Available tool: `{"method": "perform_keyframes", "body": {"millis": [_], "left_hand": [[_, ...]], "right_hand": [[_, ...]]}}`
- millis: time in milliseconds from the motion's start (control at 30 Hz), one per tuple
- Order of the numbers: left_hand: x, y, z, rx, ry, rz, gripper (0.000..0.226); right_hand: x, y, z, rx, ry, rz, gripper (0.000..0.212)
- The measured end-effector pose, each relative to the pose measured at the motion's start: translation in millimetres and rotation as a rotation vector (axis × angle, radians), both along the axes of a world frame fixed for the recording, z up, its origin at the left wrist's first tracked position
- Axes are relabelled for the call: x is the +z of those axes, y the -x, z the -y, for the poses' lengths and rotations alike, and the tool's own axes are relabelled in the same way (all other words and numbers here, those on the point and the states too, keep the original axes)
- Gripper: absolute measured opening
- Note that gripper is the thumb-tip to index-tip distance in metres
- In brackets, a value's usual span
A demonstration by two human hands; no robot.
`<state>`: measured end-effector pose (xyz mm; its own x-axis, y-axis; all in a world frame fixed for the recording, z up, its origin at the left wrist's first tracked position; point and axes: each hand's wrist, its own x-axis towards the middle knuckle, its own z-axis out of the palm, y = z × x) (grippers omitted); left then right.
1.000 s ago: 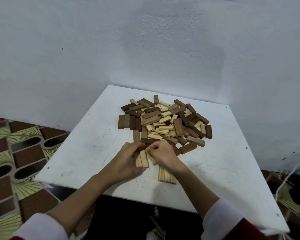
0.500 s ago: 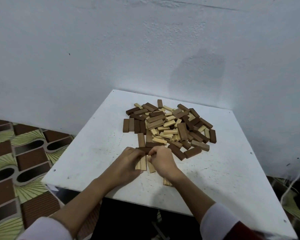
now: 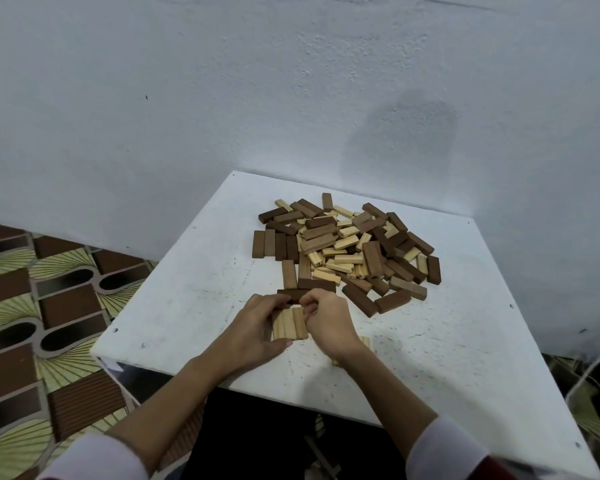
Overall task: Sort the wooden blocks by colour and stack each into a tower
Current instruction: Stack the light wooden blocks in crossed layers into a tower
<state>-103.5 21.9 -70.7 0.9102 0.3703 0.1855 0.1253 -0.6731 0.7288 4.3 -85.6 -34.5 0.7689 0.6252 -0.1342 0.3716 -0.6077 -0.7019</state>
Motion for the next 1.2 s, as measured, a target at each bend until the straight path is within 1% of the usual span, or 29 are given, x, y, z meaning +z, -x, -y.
{"method": "perform_keyframes", "body": {"millis": [200, 300, 367, 400, 467, 500, 600, 733, 833, 933, 1067, 1200], "left_hand": [[-6, -2, -1, 0.025, 0.025, 0.005, 0.071], [-7, -2, -3, 0.001, 0.048, 0.004, 0.072], [-6, -1, -4, -0.004, 0.071, 0.013, 0.068], [-6, 0, -5, 0.006, 0.069, 0.027, 0.062], [-5, 0, -8, 0.019, 0.021, 0.072, 0.047], [-5, 0, -10, 0.017, -0.005, 0.084, 0.046], [-7, -1, -14, -0.019, -0.071, 0.096, 0.055], [-5, -1, -14, -0.08, -0.112, 0.112, 0.057], [-4, 0, -14, -0.115, -0.118, 0.12, 0.061], [-5, 3, -13, -0.104, -0.089, 0.108, 0.064], [-7, 6, -12, -0.086, -0.066, 0.1, 0.066], [-6, 7, -10, -0.053, -0.048, 0.125, 0.066]], "right_hand": [[-7, 4, 0, -0.027, -0.01, 0.014, 0.029], [-8, 5, 0, -0.024, -0.012, 0.022, 0.032], [-7, 6, 0, -0.018, -0.01, 0.025, 0.034], [-7, 7, 0, -0.02, -0.005, 0.022, 0.036], [-6, 8, 1, -0.026, 0.002, 0.027, 0.038], [-6, 8, 1, -0.025, 0.003, 0.034, 0.038], [-6, 10, 0, -0.006, 0.004, 0.037, 0.038], [-7, 11, -2, 0.035, -0.01, 0.043, 0.041], [-5, 10, -1, 0.043, -0.072, -0.037, 0.043], [-6, 10, -1, 0.035, -0.203, -0.13, 0.044], [-11, 11, 0, 0.031, -0.321, -0.188, 0.051], [-15, 14, 0, 0.016, -0.371, -0.207, 0.059]]}}
